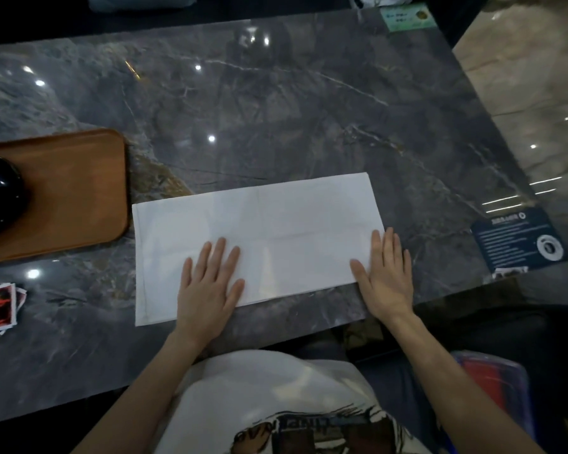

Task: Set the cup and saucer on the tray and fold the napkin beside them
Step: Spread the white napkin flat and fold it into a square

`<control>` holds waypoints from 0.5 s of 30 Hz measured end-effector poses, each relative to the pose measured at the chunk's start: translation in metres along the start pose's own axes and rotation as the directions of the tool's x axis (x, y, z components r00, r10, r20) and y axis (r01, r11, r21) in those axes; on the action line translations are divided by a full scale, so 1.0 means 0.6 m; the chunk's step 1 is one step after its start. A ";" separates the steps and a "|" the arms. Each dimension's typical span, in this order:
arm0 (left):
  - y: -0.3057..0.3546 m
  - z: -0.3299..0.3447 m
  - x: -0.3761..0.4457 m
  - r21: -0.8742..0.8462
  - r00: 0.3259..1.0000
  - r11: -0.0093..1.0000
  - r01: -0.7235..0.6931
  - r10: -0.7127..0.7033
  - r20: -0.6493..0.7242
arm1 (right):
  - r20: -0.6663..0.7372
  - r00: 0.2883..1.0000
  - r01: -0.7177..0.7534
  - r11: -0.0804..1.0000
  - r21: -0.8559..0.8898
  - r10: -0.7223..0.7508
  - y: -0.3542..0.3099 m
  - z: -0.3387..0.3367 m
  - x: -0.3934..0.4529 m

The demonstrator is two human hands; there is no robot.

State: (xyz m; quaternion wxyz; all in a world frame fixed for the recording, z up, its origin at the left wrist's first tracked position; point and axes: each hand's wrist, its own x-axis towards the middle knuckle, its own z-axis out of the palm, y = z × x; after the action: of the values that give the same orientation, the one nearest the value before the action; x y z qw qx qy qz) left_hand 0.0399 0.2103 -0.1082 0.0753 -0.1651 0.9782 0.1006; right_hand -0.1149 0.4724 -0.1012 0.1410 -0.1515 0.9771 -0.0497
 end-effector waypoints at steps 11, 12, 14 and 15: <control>0.020 -0.035 0.023 -0.078 0.992 0.997 -0.018 0.009 -0.125 | -0.156 0.984 -0.061 0.984 0.169 0.087 -0.023 -0.032 0.022; 0.027 -0.043 0.035 -0.101 0.989 0.995 -0.020 0.004 -0.151 | -0.175 0.977 -0.085 0.976 0.202 0.122 -0.030 -0.038 0.031; 0.044 -0.057 0.066 -0.155 0.985 0.987 -0.046 0.019 -0.169 | -0.192 0.961 -0.140 0.946 0.292 0.201 -0.043 -0.050 0.051; 0.055 -0.063 0.083 -0.180 0.986 0.981 -0.070 0.041 -0.160 | -0.191 0.952 -0.167 0.930 0.328 0.238 -0.049 -0.056 0.061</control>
State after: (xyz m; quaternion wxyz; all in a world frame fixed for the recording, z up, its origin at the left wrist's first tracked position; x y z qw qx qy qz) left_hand -0.0222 0.2171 -0.0748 -0.0196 -0.1515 0.9717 0.1801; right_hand -0.1497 0.4348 -0.0745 0.0544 -0.0186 0.9774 -0.2037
